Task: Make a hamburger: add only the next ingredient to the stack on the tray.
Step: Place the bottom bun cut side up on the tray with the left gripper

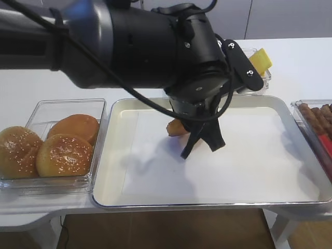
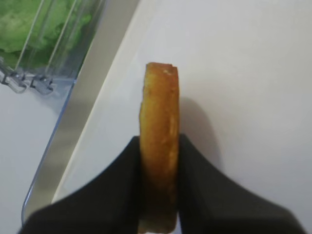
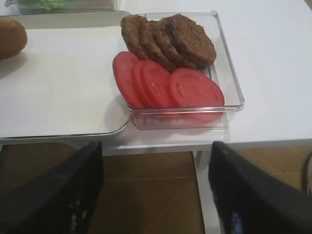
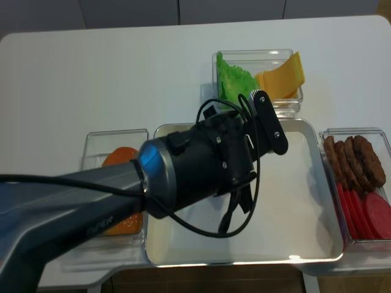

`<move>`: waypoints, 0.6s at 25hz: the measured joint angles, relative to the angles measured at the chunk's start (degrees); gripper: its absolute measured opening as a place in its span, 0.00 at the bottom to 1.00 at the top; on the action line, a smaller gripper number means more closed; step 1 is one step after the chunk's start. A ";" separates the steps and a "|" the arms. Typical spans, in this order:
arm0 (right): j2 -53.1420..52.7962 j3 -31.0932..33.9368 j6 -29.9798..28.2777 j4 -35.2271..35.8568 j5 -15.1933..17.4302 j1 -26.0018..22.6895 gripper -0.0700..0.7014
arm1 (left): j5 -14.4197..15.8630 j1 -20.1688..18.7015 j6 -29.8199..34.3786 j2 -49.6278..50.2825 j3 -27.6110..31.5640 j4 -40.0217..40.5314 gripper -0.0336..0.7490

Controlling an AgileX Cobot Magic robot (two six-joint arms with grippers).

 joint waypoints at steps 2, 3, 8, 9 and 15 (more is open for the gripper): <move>0.00 0.00 0.00 0.00 0.00 0.00 0.75 | 0.00 0.00 0.00 0.00 0.00 0.37 0.21; 0.00 0.00 0.00 0.00 0.00 0.00 0.75 | 0.00 0.00 0.00 0.12 0.00 0.54 0.21; 0.00 0.00 0.00 0.00 0.00 0.00 0.75 | 0.00 0.00 0.00 0.98 -0.04 1.37 0.21; 0.00 0.00 0.00 0.00 0.00 0.00 0.75 | 0.00 0.00 0.00 1.02 -0.14 1.37 0.21; 0.00 0.00 0.00 0.00 0.00 0.00 0.75 | 0.44 0.00 0.00 1.11 -0.36 0.36 0.21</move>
